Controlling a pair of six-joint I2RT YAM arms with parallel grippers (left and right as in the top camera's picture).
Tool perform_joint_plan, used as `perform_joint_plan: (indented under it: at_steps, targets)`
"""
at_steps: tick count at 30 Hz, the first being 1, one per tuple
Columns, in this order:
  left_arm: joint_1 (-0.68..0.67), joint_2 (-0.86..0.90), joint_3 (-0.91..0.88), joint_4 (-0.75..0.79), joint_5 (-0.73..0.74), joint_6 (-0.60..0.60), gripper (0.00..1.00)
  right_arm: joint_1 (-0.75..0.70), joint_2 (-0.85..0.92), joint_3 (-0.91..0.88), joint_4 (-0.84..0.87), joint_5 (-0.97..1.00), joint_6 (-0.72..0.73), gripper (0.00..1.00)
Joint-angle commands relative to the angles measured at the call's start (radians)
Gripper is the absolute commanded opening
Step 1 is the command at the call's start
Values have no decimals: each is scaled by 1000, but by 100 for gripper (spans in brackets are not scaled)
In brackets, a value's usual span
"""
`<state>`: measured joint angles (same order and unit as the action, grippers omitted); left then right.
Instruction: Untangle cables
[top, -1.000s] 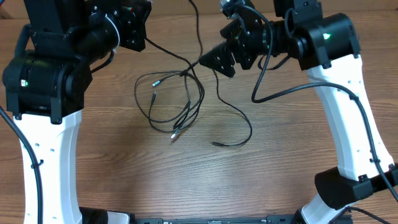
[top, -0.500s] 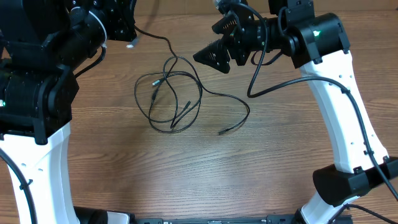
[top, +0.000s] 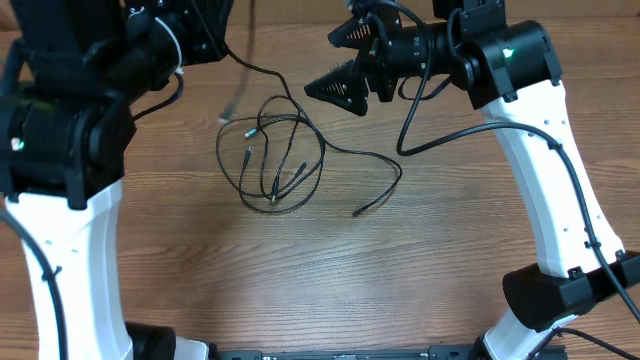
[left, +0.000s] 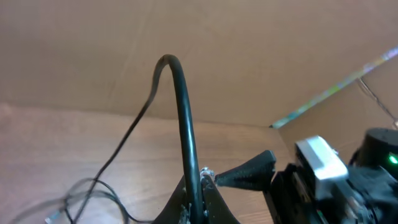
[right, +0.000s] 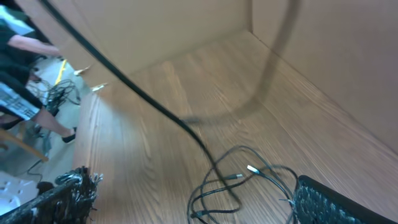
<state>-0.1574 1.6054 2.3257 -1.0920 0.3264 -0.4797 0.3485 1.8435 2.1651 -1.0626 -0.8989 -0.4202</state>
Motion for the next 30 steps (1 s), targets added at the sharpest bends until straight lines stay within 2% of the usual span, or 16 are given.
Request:
perform_joint_plan:
  at_steps: [1, 7, 12, 15, 16, 17, 19, 20, 21, 22, 30]
  targets:
    - [-22, 44, 21, -3, 15, -140, 4, 16, 5, -5, 6, -102, -68, 100]
    - [-65, 108, 20, 44, 48, -336, 4, 51, 16, -5, 5, -79, -136, 100]
    - [-100, 122, 21, 80, 50, -348, 4, 57, 34, -5, 25, -60, -136, 98]
    - [-107, 121, 21, 88, 40, -423, 4, 57, 45, -5, 45, -60, -136, 84]
    - [-110, 121, 21, 99, 44, -454, 4, 57, 49, -5, 55, -60, -135, 65]
    - [-112, 121, 21, 110, 45, -460, 4, 57, 51, -5, 60, -61, -135, 55]
    - [-114, 121, 21, 129, 49, -459, 4, 57, 57, -5, 67, -61, -135, 52]
    - [-114, 121, 21, 128, 48, -458, 4, 57, 62, -5, 68, -60, -138, 39]
    - [-111, 121, 21, 127, 49, -452, 4, 57, 65, -5, 69, -60, -139, 18]
    - [-111, 121, 21, 127, 49, -447, 4, 57, 68, -5, 71, -60, -139, 4]
    - [-77, 119, 23, 131, 77, -387, 4, 26, 72, -5, 66, -3, -127, 4]
